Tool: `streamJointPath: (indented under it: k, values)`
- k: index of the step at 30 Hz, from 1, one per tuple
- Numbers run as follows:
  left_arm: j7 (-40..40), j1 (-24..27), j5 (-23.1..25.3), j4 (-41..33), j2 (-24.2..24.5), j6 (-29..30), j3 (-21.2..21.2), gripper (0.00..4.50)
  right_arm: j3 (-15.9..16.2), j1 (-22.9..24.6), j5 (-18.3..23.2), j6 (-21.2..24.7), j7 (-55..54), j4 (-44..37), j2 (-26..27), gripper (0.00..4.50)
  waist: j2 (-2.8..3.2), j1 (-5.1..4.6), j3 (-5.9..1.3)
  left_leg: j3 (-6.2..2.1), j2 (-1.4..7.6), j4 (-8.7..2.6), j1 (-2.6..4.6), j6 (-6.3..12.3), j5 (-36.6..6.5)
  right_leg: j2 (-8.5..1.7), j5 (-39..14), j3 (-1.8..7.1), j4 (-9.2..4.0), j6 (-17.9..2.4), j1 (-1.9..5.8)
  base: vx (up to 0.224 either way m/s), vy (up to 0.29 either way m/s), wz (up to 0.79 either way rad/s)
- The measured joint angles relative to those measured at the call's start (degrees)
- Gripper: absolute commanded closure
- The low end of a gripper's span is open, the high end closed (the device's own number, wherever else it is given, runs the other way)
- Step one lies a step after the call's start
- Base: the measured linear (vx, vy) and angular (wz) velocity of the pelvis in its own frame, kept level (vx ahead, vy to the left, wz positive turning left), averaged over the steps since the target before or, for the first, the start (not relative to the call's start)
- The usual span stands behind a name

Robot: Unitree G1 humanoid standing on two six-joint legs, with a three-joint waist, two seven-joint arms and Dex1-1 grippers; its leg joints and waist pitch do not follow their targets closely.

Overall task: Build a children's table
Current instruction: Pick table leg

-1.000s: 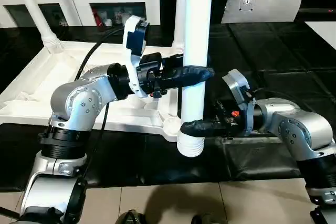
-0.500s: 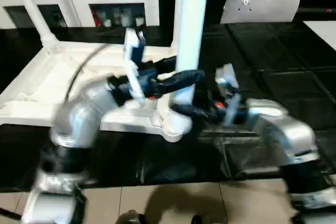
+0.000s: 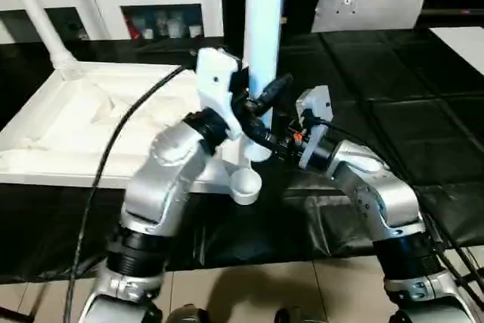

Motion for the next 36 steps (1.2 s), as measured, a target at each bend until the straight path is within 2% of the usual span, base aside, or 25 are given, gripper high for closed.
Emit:
streamJointPath:
  k: [12,14,15,18,22,24,28,29,32,36]
  values:
    - [1.01,0.75,0.47,0.01,-1.0,-0.39,-0.12,2.6,0.33,-0.01,-0.99,-1.19,-0.16,1.02,0.16,2.57,0.0,0.01,0.0,0.0,0.0,0.0,-0.01,0.0,0.0,0.0,0.19,0.01,0.0,-0.27,0.0,0.0,0.0,0.0]
    - [1.69,0.73,-0.41,0.07,-1.45,0.57,0.61,2.6,0.3,-0.12,-0.93,-0.73,-0.24,1.02,0.18,2.01,0.0,0.0,0.0,0.0,0.0,0.0,-0.01,0.0,0.0,0.0,0.19,0.01,0.0,-0.28,0.0,0.0,0.0,0.0]
    - [2.01,0.68,-1.01,0.09,-1.68,1.24,1.16,2.6,0.17,-0.18,-0.76,-0.42,-0.27,1.03,0.19,2.01,0.0,0.01,0.0,0.0,0.0,0.0,-0.01,0.0,0.0,0.0,0.19,0.01,0.0,-0.28,0.0,0.0,0.0,0.0]
    - [2.3,-1.79,-4.83,2.14,-2.05,5.05,4.8,2.61,-2.31,-1.28,3.1,2.19,0.58,1.01,0.25,1.7,0.0,0.01,0.0,0.0,0.0,0.04,0.0,0.0,0.0,0.0,0.2,0.0,0.02,-0.24,-0.01,0.0,0.0,0.0]
    - [2.13,-3.38,-7.03,3.84,-0.77,6.54,8.58,2.62,-6.86,-2.05,8.33,5.41,1.97,-1.24,-1.19,1.35,-0.08,0.11,-0.05,0.0,0.0,0.04,-0.01,0.03,0.02,0.0,0.22,0.01,-0.01,-0.22,0.0,0.0,0.0,0.0]
    - [1.57,-4.83,-10.53,5.06,-0.6,9.38,10.65,2.62,-9.3,-1.47,13.61,10.37,4.24,-2.86,-3.42,1.26,-0.09,0.32,-0.05,0.01,-0.01,0.08,-0.07,0.07,0.03,-0.01,0.24,0.0,-0.02,-0.26,0.0,0.0,0.0,0.0]
    - [0.54,-6.34,-16.46,5.7,-0.54,13.91,14.21,2.62,-13.42,-0.63,19.77,15.29,4.91,-4.24,-4.19,0.88,-0.09,0.45,-0.05,0.01,-0.02,0.09,-0.07,0.1,0.03,-0.01,0.26,0.0,-0.03,-0.28,-0.01,0.0,0.0,0.0]
    - [-0.41,-7.2,-19.54,6.33,-0.58,16.35,15.42,2.62,-15.37,-0.66,22.39,16.96,3.94,-4.22,-4.03,0.7,-0.07,0.55,-0.06,0.01,-0.02,0.1,-0.06,0.11,0.04,-0.01,0.27,0.0,-0.02,-0.29,0.0,0.0,0.0,0.0]
    - [-3.5,-9.35,-26.13,7.38,-0.01,21.13,18.25,2.62,-20.29,-0.92,27.43,20.13,2.24,-4.16,-4.41,0.54,-0.04,0.75,-0.09,0.01,-0.03,0.12,-0.06,0.13,0.06,-0.01,0.24,0.0,-0.04,-0.22,0.0,0.0,0.0,0.0]
    - [-7.4,-10.13,-30.17,7.49,1.65,24.52,18.99,2.62,-21.2,-0.9,29.76,22.63,2.29,-4.18,-5.18,0.11,0.14,0.62,-0.2,0.01,-0.02,0.12,-0.03,0.12,0.07,0.0,0.16,-0.01,-0.03,-0.05,0.0,0.0,0.0,0.0]
